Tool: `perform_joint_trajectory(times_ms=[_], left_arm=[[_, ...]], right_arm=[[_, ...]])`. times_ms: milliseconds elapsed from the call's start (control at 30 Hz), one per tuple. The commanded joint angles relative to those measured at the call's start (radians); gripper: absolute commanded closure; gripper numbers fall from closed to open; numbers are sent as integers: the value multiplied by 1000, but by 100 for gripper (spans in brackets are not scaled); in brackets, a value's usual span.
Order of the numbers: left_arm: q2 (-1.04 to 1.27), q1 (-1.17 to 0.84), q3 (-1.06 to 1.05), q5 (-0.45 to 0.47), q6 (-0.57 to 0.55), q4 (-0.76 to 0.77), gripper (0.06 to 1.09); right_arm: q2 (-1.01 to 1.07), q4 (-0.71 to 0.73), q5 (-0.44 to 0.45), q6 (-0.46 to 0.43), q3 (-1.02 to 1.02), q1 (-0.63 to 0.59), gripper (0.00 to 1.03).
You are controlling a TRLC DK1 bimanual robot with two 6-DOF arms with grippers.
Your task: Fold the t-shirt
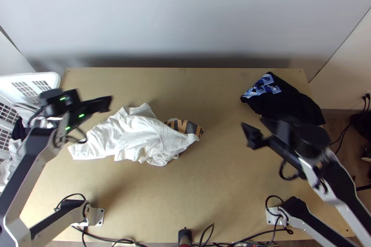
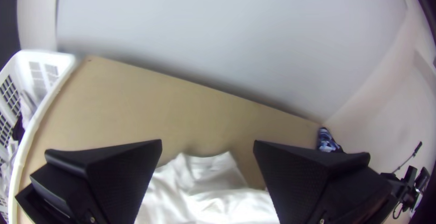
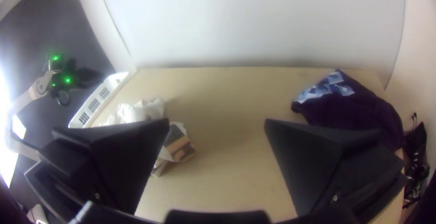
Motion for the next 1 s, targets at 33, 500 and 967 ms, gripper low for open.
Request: perform_joint_trajectory(times_ms=[33,500,967], left_arm=[[-256,278,-139,-1,132,-130,10],[-521,390,-260,-1,118,-224,10],[-514,392,-323,16,86,-112,10]], right_arm=[[334,-21,119,-239,211,331,5],[814,97,131,-716,350,675,5],[965,174,177,-880,425,692,5]])
